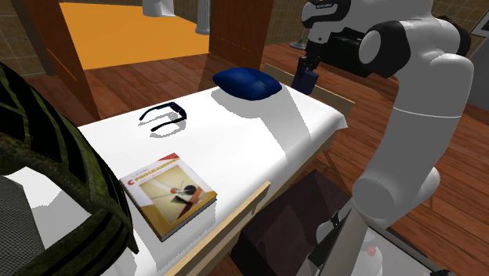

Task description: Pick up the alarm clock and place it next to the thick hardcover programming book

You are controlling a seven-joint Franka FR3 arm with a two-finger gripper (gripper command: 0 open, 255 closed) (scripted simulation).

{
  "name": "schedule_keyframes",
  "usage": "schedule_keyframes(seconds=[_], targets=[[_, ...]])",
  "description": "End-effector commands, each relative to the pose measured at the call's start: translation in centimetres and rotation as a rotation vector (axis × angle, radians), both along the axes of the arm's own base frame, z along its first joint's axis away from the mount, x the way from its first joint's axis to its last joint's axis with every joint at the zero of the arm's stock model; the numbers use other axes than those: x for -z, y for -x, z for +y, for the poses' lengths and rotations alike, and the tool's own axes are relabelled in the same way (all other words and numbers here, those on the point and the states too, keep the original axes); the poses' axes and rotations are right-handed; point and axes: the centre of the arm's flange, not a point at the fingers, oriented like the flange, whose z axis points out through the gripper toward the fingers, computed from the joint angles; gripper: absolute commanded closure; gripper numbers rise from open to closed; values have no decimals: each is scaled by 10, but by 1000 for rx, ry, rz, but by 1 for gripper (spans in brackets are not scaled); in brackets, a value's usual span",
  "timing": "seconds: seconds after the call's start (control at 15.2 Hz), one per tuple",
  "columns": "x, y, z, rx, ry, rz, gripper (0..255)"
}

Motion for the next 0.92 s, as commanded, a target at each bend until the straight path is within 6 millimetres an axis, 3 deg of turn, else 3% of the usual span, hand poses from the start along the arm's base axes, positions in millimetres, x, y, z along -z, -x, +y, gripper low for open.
schedule_keyframes(seconds=[0.0,0.13,0.86], targets=[[-11,0,0,0,0,0,255],[-21,0,0,0,0,0,255],[-21,7,145,0,0,0,255]])
